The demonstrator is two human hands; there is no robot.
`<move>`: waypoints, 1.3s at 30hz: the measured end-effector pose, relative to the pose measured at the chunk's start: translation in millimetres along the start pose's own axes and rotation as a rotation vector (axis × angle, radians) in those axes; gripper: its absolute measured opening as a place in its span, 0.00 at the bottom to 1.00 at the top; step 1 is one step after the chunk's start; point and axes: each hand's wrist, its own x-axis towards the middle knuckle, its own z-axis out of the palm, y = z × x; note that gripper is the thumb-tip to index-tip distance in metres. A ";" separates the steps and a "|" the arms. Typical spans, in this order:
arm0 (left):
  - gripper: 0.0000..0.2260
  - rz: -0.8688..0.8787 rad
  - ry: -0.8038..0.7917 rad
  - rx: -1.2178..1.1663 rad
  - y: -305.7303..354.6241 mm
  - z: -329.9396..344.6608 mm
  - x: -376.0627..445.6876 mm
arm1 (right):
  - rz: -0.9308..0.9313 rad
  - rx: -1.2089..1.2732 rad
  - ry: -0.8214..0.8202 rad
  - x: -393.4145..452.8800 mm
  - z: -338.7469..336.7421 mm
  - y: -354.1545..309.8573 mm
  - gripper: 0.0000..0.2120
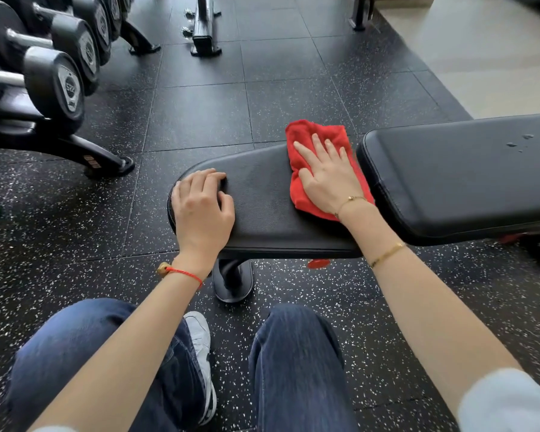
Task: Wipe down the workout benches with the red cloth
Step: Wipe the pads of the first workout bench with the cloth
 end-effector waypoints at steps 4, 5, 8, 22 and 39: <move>0.15 -0.008 -0.003 0.002 0.5 0.1 0.3 | -0.058 -0.036 -0.006 1.1 4.9 -31.0 0.27; 0.16 -0.010 -0.004 0.003 0.5 0.2 0.6 | -0.111 -0.034 -0.004 -8.0 8.0 -38.4 0.27; 0.16 -0.011 -0.008 0.000 -1.1 -0.4 1.3 | -0.264 -0.024 0.006 -45.3 13.2 -45.0 0.27; 0.16 -0.025 -0.002 -0.017 -0.7 -3.3 1.6 | -0.146 -0.016 -0.012 4.1 10.0 -46.3 0.26; 0.17 -0.081 0.041 -0.076 -10.5 -30.4 6.0 | -0.330 0.002 -0.076 8.5 29.0 -119.4 0.26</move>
